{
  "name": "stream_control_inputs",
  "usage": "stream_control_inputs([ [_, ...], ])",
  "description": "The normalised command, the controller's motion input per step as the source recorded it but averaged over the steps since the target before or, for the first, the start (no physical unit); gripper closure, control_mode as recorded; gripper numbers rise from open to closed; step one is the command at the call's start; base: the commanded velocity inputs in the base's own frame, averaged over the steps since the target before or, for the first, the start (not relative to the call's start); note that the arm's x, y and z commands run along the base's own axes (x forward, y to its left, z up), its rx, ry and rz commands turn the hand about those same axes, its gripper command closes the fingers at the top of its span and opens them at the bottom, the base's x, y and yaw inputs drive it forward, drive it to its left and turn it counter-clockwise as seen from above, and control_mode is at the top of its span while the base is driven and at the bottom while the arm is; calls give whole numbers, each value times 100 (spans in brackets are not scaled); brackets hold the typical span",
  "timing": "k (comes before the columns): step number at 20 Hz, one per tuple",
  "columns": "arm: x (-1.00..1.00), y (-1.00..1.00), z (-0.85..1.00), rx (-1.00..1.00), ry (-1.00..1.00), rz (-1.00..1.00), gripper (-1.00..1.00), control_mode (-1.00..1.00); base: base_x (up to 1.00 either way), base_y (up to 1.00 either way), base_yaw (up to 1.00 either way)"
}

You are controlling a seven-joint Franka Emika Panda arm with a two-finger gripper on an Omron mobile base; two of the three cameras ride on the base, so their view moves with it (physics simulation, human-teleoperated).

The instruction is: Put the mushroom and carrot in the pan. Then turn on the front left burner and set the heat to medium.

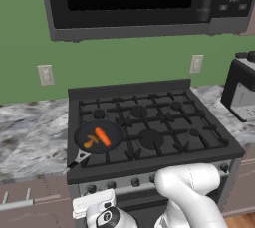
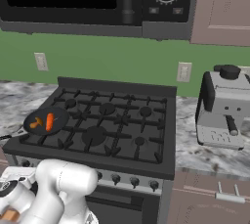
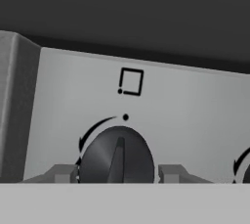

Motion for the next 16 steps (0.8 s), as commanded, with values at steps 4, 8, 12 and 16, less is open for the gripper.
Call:
stream_control_inputs([
  [4, -2, 1, -10, -7, -11, 0, 100, -100, 0, 0, 0],
  [8, 0, 9, -8, -24, -2, 0, 100, -100, 0, 0, 0],
  [12, 0, 1, 0, -35, 1, 0, 100, -100, 0, 0, 0],
  [16, 0, 0, 0, -37, 11, 0, 100, -100, 0, 0, 0],
])
